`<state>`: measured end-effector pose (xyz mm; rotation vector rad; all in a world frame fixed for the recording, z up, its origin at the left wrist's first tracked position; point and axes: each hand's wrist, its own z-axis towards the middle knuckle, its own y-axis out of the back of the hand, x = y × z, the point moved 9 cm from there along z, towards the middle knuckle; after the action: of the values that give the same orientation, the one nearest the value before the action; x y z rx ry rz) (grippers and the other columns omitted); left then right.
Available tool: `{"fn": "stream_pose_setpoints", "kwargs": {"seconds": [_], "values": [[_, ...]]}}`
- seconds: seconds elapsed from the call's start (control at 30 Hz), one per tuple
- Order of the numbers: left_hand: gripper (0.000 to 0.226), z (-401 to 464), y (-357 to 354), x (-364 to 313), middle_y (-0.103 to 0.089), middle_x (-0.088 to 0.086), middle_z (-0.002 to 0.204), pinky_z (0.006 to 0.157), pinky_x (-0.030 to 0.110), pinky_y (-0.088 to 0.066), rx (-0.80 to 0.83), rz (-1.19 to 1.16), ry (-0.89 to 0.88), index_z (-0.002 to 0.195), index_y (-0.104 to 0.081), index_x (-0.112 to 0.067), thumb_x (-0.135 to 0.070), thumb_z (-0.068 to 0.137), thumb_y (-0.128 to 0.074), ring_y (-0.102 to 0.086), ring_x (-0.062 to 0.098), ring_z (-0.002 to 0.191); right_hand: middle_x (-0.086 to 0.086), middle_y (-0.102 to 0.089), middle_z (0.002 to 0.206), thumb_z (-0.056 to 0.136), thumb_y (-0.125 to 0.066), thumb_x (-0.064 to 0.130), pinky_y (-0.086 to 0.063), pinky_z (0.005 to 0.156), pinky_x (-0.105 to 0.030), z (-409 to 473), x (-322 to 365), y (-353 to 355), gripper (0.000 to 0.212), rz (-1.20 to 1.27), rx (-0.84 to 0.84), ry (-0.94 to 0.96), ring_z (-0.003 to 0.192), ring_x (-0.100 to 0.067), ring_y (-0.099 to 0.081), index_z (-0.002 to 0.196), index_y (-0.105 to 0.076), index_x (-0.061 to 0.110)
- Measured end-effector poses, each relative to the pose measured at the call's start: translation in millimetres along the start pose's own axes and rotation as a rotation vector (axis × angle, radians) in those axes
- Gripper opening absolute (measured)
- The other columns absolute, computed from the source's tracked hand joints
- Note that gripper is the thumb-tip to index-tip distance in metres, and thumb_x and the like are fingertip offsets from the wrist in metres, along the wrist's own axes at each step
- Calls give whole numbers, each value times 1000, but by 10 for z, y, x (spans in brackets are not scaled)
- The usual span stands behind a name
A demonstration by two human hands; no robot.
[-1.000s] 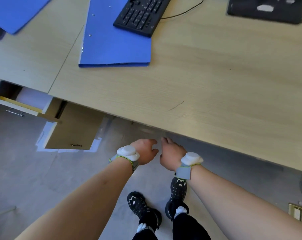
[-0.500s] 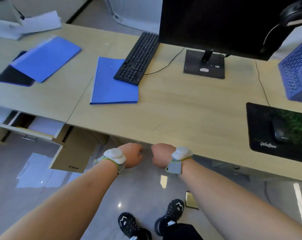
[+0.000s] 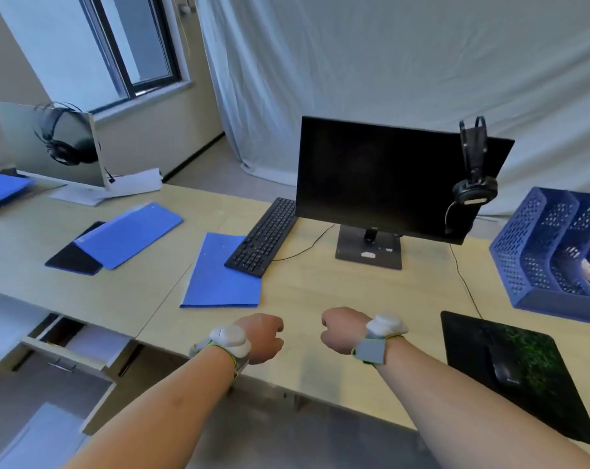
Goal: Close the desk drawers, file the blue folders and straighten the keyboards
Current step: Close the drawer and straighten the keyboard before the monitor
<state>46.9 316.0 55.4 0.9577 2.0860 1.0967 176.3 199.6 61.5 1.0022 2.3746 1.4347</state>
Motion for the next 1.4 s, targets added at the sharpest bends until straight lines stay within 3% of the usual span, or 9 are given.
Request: {"fn": "stream_pose_setpoints", "kwargs": {"seconds": [0.1, 0.23, 0.3, 0.4, 0.63, 0.93, 1.03, 1.23, 1.4], "values": [[49, -38, 108, 53, -57, 1, 139, 96, 39, -51, -19, -5, 21, 145, -46, -25, -41, 98, -44, -59, 25, 119, -13, -67, 120, 89, -46, 17, -32, 57, -27, 34, 48, 117, 40, 12, -27, 19, 87, -27, -63, 122, -63, 5], [50, -76, 158, 229, -57, 1, 138, 96, 39, -51, -28, -15, 69, 146, -44, -25, -41, 99, -44, -60, 25, 119, -9, -65, 115, 88, -44, 22, -38, 64, -31, 119, 163, 95, 41, 111, -39, 28, 80, -23, -55, 124, -58, 10], [51, -37, 199, 386, -56, 1, 140, 97, 39, -51, -44, -26, 93, 147, -43, -26, -42, 99, -45, -59, 26, 120, -5, -63, 109, 89, -44, 25, -41, 66, -31, 201, 258, 85, 38, 159, -38, 46, 88, -24, -62, 123, -55, 13], [52, 52, 205, 608, -54, 0, 142, 97, 37, -50, -58, -54, 125, 147, -44, -25, -42, 97, -47, -59, 25, 121, -2, -62, 108, 90, -44, 28, -51, 79, -34, 297, 350, 46, 37, 236, -38, 49, 96, -25, -63, 124, -52, 15], [45, 639, 250, 1103, -56, 5, 136, 93, 40, -51, -18, -79, 117, 137, -49, -18, -38, 97, -47, -60, 29, 116, -2, -62, 111, 88, -47, 27, -50, 86, -35, 856, 379, -1, 37, 352, -7, -30, 101, -25, -63, 123, -52, 14], [50, 1655, 609, 1817, -45, 11, 144, 91, 43, -51, -14, -118, 90, 142, -42, -11, -33, 97, -48, -60, 35, 114, -13, -59, 125, 94, -47, 18, -43, 78, -31, 1934, 640, 265, 36, 340, -16, -164, 113, -31, -59, 126, -54, 4], [55, 1941, 706, 2028, -43, 12, 146, 85, 41, -51, -49, -168, 104, 145, -39, -10, -34, 97, -49, -60, 36, 112, -15, -55, 133, 98, -44, 13, -46, 88, -31, 2205, 786, 284, 37, 394, -4, -211, 118, -31, -56, 133, -50, 3], [37, 2442, 700, 2205, -58, 16, 121, 77, 38, -48, -60, -317, 165, 124, -49, -5, -27, 95, -56, -60, 36, 103, -19, -54, 134, 96, -40, 7, -50, 97, -41, 2601, 865, 126, 41, 573, 27, -274, 118, -35, -57, 136, -49, 1], [26, 2665, 609, 2270, -55, 14, 100, 65, 34, -38, -39, -380, 223, 114, -46, -4, -20, 95, -52, -53, 32, 81, -18, -56, 132, 98, -38, 4, -48, 92, -33, 2854, 892, -124, 41, 681, 74, -286, 119, -32, -57, 139, -42, 5]]}}
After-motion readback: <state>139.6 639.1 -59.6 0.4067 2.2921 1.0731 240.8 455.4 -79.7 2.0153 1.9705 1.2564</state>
